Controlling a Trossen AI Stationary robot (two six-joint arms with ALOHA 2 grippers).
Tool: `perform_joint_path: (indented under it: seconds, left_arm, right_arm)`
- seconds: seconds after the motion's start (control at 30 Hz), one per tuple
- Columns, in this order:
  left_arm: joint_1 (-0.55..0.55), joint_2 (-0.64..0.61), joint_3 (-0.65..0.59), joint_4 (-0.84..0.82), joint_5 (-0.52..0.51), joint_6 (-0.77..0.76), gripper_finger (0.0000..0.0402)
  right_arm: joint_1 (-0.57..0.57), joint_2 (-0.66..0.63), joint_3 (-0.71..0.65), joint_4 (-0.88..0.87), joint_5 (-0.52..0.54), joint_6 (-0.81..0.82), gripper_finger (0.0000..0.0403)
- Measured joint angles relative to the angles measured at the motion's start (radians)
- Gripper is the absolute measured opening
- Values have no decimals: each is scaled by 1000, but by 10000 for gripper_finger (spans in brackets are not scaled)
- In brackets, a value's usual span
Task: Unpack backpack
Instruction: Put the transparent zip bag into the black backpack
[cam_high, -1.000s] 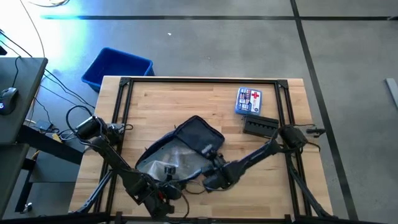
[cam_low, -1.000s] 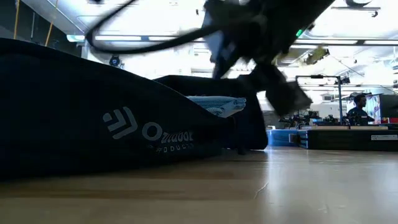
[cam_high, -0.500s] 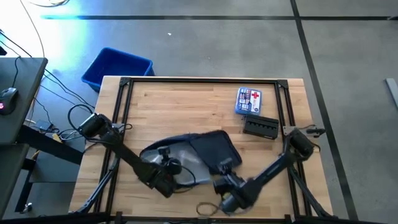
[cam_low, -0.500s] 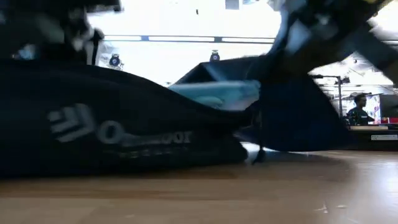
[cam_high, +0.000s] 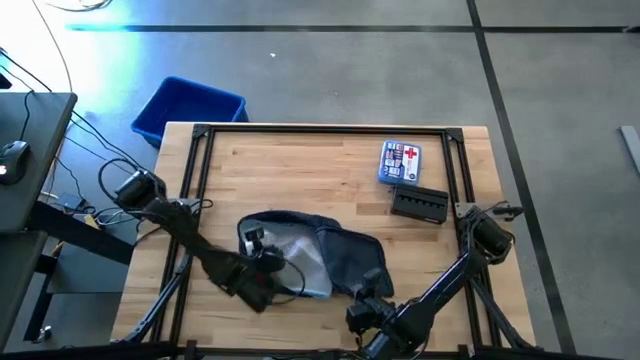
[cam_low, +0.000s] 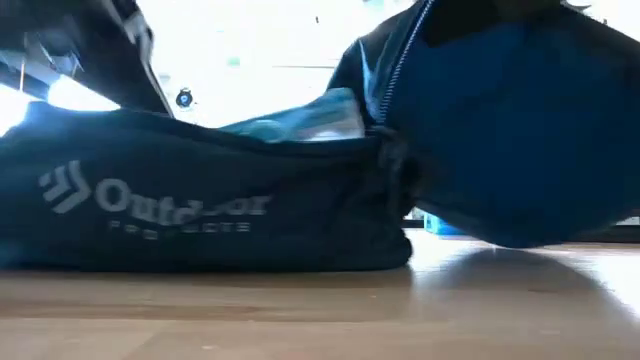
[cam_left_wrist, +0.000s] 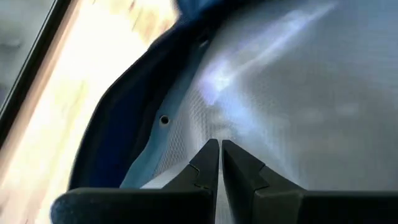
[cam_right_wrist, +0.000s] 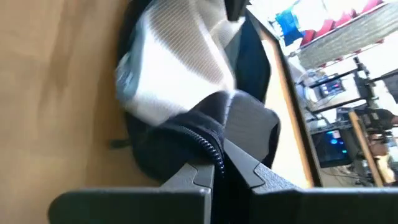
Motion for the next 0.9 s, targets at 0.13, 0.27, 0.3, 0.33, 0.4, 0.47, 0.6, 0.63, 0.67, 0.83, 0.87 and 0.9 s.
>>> perform_joint_path:
  seconds: [0.13, 0.27, 0.3, 0.33, 0.4, 0.47, 0.6, 0.63, 0.67, 0.83, 0.87, 0.9]
  left_arm:
    - [-68, -24, 19, 147, 26, 208, 0]
    - [-85, -3, -2, 453, 209, 412, 0]
    - [-82, 9, -15, 553, 253, 466, 0]
    - [-77, 25, -26, 641, 289, 517, 0]
    - [-60, 63, -34, 761, 343, 581, 0]
    - [-35, 104, -33, 845, 387, 610, 0]
    - [28, 185, -33, 923, 446, 647, 0]
    - [44, 197, -35, 925, 433, 649, 0]
    - [60, 205, -35, 929, 407, 646, 0]
    - [120, 213, -33, 883, 262, 586, 0]
    - [130, 213, -33, 878, 257, 580, 0]
    - [137, 213, -33, 878, 262, 580, 0]
  right_arm:
    - [-7, 0, 0, 25, 10, 3, 0]
    - [-8, 0, 0, 48, 11, -20, 0]
    - [-8, 0, 0, 52, 11, -19, 0]
    - [-8, 0, 0, 58, 11, -20, 0]
    - [-7, 0, 0, 68, 11, -21, 0]
    - [-3, 0, -1, 73, 10, -21, 0]
    - [1, 0, -1, 86, 10, -22, 0]
    - [1, 0, -1, 88, 10, -22, 0]
    - [1, 0, -1, 88, 9, -22, 0]
    - [2, 0, -1, 114, 2, -25, 0]
    - [2, 0, -2, 126, 1, -39, 0]
    - [2, 0, -2, 141, 1, -55, 0]
